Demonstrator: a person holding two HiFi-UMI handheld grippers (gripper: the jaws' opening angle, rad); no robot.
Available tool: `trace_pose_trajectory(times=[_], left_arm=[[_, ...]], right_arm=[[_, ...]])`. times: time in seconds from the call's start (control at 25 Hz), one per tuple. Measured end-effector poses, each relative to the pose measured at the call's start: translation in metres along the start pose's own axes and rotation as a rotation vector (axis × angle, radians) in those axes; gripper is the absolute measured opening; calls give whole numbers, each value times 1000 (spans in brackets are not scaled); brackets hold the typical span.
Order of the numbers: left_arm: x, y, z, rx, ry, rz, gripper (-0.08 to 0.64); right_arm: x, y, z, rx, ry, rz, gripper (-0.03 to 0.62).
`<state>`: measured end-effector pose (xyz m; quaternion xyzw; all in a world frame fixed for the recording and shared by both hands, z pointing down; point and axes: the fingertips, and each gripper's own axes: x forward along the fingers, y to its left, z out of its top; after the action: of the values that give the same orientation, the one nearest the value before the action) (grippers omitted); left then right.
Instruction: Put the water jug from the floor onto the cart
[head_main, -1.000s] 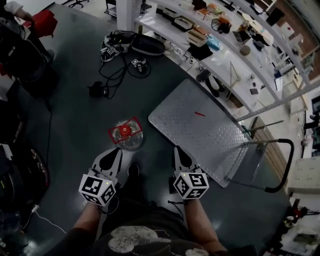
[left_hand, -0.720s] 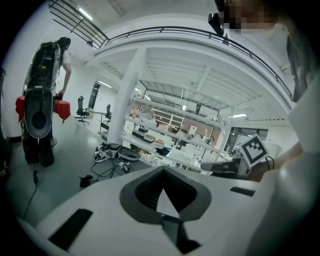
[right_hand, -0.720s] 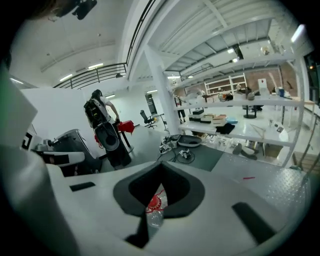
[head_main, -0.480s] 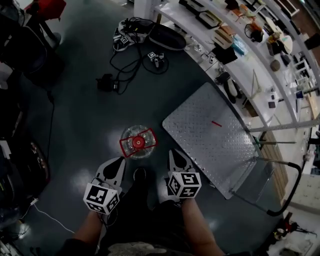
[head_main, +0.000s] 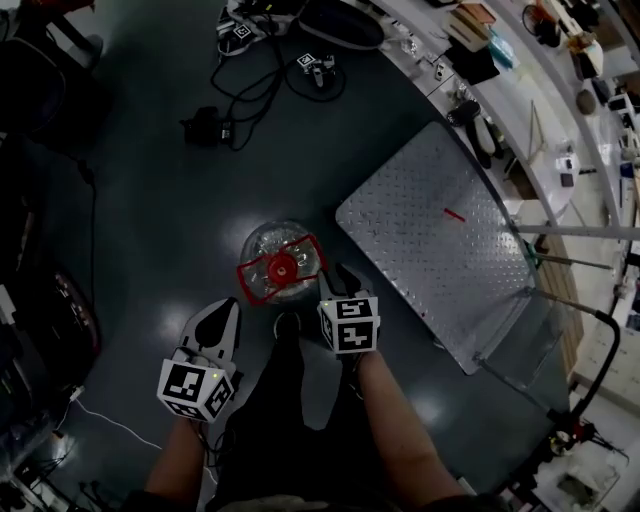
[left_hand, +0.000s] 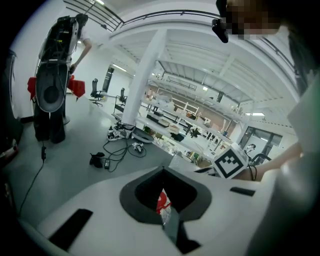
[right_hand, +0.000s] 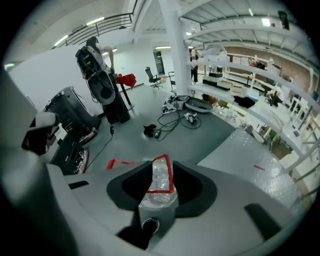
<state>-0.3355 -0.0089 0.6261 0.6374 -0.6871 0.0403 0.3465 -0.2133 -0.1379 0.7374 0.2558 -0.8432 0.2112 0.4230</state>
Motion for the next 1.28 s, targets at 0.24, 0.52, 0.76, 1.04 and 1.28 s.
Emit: trace_pose_trajectory(times=[0.24, 0.52, 0.76, 1.04, 1.28], left_arm=[[25, 25, -22, -49, 2, 78, 8], [56, 35, -61, -114, 19, 99, 8], [67, 30, -72, -122, 23, 95, 8], [63, 31, -74, -110, 27, 101, 9], [52, 28, -64, -81, 15, 116, 8]], right_arm=[[60, -11, -16, -103, 112, 1, 120], [112, -16, -43, -187, 192, 12, 120], [122, -19, -48, -220, 179, 6, 75], [116, -6, -44, -204, 154, 38, 26], [99, 26, -41, -124, 135, 187, 28]])
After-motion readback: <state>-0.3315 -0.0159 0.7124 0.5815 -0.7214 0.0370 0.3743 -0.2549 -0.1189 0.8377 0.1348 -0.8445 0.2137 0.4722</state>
